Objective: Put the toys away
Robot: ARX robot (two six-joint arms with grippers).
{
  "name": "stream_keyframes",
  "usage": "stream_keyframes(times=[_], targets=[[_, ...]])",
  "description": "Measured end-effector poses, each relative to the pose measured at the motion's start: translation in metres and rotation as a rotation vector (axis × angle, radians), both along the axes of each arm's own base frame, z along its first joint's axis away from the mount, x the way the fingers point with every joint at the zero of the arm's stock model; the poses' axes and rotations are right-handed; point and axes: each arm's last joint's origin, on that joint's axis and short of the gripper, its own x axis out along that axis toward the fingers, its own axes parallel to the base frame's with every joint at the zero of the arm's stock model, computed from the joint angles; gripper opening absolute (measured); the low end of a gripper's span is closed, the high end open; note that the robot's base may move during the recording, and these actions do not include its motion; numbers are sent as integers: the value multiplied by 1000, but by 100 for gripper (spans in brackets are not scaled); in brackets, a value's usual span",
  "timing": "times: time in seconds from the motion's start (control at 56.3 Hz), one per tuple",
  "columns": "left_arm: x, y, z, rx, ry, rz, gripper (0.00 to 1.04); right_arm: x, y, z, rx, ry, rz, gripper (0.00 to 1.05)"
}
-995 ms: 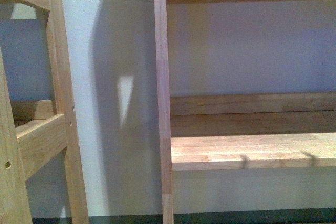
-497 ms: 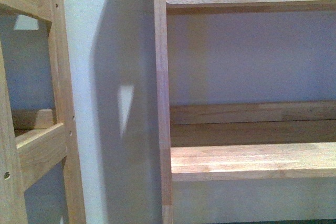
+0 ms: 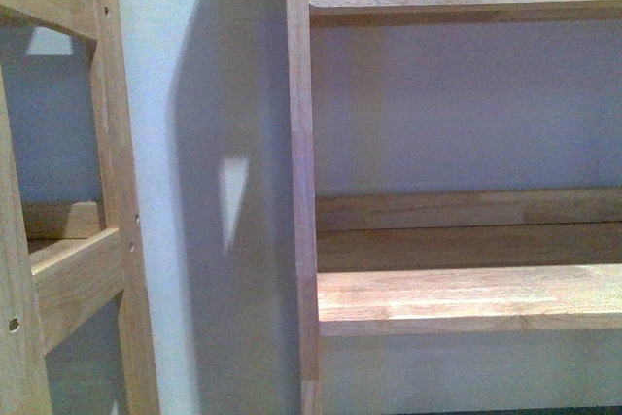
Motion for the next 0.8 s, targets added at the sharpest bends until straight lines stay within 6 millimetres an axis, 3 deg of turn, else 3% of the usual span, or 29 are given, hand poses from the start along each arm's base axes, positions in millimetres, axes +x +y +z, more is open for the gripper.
stream_keyframes(times=[0.551, 0.799], targets=[[0, 0, 0, 0, 0, 1, 98, -1, 0, -28, 0, -4, 0, 4], [0, 0, 0, 0, 0, 0, 98, -1, 0, -27, -1, -10, 0, 4]])
